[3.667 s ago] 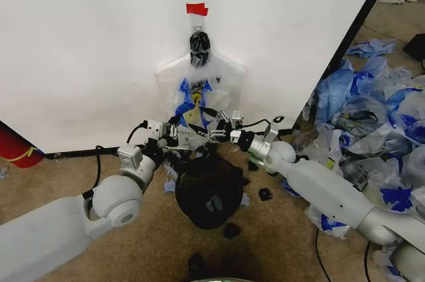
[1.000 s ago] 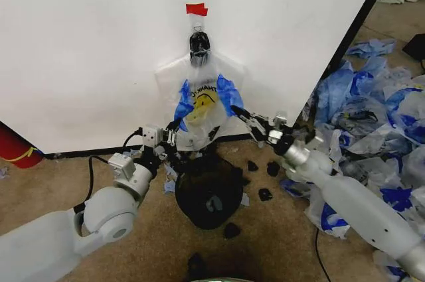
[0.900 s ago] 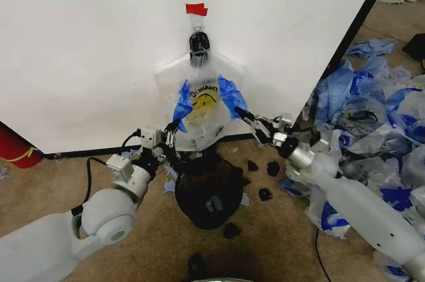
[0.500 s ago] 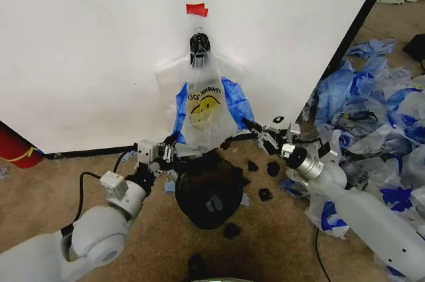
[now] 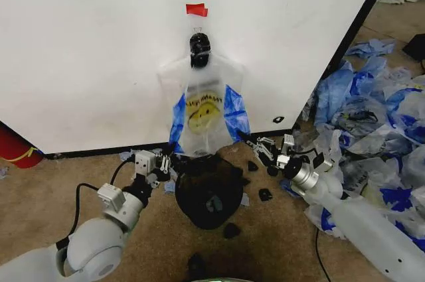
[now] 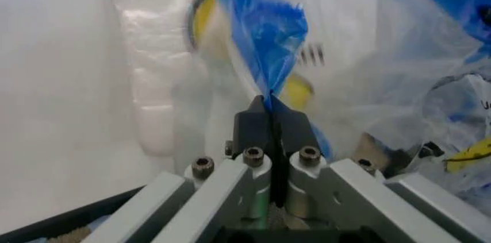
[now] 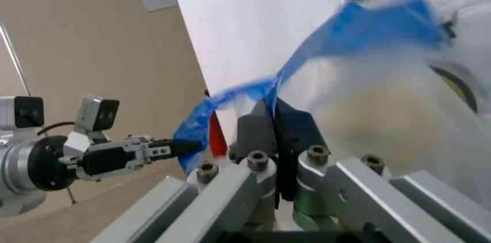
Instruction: Pick up the garbage bag from the wall and place it over the trash bin.
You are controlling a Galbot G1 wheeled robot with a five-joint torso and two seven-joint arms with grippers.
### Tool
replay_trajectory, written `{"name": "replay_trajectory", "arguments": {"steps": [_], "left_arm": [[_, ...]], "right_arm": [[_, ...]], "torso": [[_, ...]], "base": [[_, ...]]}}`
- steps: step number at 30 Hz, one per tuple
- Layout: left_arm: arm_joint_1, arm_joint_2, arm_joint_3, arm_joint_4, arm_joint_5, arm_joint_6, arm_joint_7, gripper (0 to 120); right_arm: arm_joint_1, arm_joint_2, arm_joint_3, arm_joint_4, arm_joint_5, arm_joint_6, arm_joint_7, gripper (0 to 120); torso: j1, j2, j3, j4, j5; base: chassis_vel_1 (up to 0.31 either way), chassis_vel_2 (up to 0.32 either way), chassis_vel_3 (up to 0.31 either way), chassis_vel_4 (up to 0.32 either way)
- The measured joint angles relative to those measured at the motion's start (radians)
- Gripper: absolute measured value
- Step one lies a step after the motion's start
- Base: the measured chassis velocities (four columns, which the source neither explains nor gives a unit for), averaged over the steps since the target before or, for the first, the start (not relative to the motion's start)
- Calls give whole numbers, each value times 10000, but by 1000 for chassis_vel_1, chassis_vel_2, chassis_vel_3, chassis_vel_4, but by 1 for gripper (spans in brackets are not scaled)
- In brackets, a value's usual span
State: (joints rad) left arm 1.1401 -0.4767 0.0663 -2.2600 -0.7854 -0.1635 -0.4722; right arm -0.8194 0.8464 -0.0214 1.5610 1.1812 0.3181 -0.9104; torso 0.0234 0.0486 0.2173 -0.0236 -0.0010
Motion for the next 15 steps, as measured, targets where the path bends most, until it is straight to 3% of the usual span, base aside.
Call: {"name": "replay_trajectory", "arguments": {"steps": [9, 15], "left_arm": [[15, 161, -622, -668, -293, -33, -15, 0], [15, 649, -1353, -1731, -641, -45, -87, 0]], "right_arm": [[83, -321, 254, 550, 167, -29, 89, 0], [411, -943, 528, 1333, 661, -134, 273, 0]], "torso": [[0, 0, 0, 0, 1], [0, 0, 0, 0, 0]], "base": [[0, 0, 0, 0], [0, 0, 0, 0]]}}
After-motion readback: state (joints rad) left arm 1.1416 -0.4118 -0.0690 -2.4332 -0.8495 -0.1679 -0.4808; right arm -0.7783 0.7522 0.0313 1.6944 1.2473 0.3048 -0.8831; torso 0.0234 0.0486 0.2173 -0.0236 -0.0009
